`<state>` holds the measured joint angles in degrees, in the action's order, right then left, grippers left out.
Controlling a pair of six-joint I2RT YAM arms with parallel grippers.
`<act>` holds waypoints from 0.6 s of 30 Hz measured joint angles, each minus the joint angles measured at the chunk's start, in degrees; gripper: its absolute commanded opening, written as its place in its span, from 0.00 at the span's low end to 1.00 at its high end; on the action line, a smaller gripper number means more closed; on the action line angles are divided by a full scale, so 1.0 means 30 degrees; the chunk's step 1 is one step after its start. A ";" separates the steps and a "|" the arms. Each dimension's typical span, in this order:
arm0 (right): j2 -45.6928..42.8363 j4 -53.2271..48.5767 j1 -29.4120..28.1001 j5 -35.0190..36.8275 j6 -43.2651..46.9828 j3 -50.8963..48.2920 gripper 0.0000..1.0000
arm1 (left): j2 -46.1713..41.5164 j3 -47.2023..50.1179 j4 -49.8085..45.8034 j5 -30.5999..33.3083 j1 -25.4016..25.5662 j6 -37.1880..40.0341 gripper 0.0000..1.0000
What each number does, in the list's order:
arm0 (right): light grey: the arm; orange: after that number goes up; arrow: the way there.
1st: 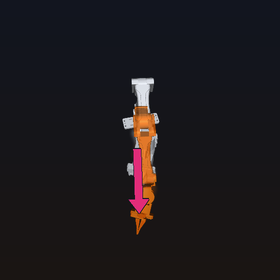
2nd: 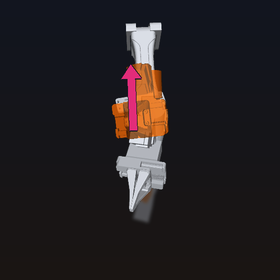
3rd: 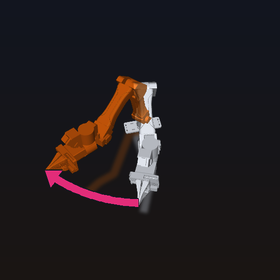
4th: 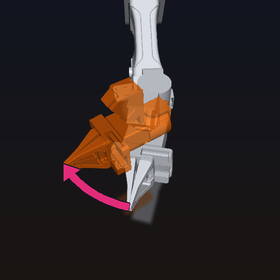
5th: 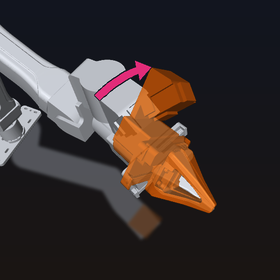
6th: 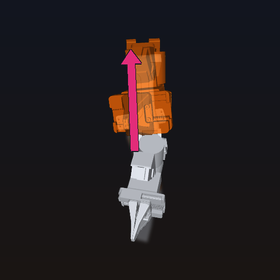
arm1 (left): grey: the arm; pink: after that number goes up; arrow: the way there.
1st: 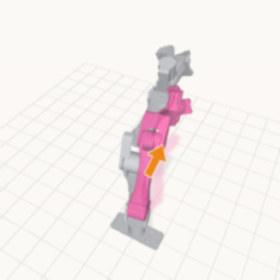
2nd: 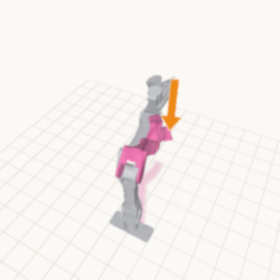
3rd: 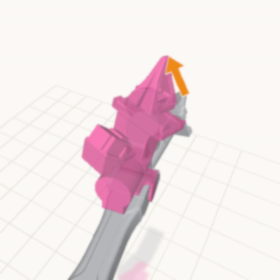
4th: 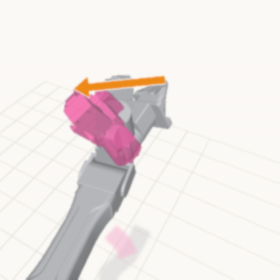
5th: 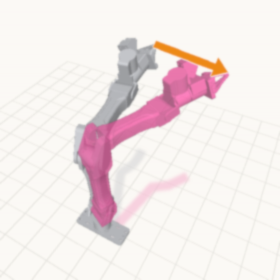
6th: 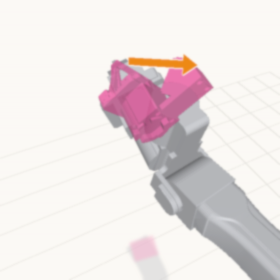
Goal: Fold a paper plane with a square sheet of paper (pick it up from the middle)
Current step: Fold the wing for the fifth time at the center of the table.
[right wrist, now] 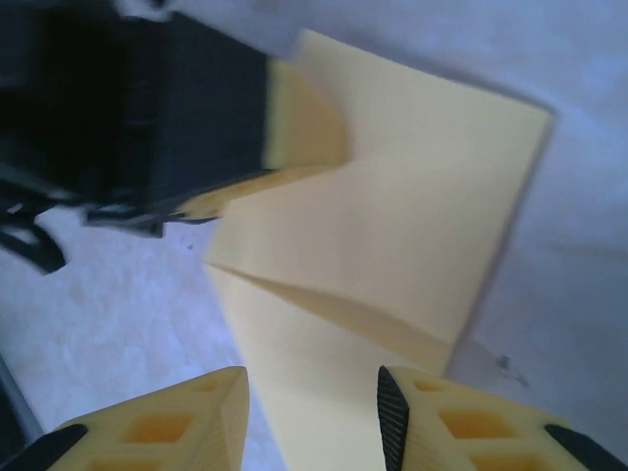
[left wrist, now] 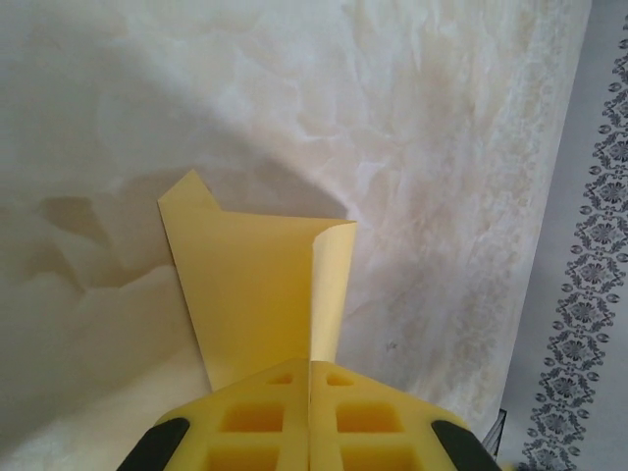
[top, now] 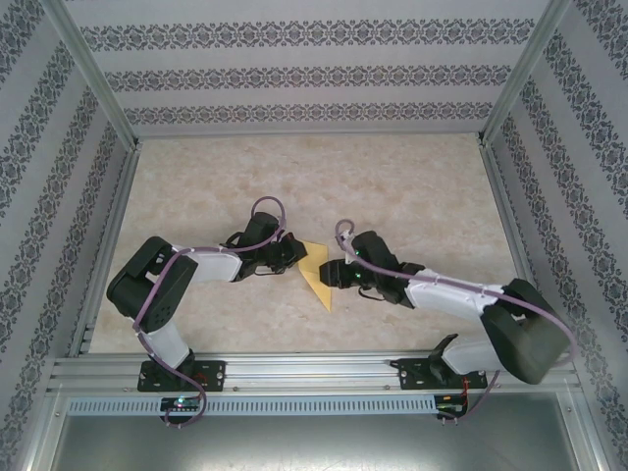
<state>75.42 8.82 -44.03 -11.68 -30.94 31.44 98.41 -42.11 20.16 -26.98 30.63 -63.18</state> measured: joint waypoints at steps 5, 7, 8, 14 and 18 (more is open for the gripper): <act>0.0393 -0.0029 -0.3942 0.4503 0.3402 0.0000 0.47 | -0.0007 -0.0022 -0.0007 0.0095 0.0015 -0.0270 0.08; 0.1137 -0.0080 -0.4874 0.6033 0.4503 0.0015 0.49 | -0.0007 -0.0044 -0.0007 0.0102 0.0015 -0.0386 0.08; 0.1457 -0.0131 -0.5246 0.6688 0.4932 0.0036 0.49 | -0.0007 -0.0044 -0.0007 0.0102 0.0015 -0.0423 0.08; 0.3133 -0.0313 -0.7140 1.0331 0.6841 0.0605 0.43 | -0.0007 -0.0044 -0.0007 0.0095 0.0036 -0.0605 0.08; 0.4401 -0.0444 -0.7664 1.2050 0.7482 0.1435 0.31 | -0.0007 -0.0051 -0.0007 0.0095 0.0036 -0.0612 0.08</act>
<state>88.62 7.49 -67.02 24.47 -8.49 35.75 98.39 -42.26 20.14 -26.70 30.74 -65.01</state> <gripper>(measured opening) 0.351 0.085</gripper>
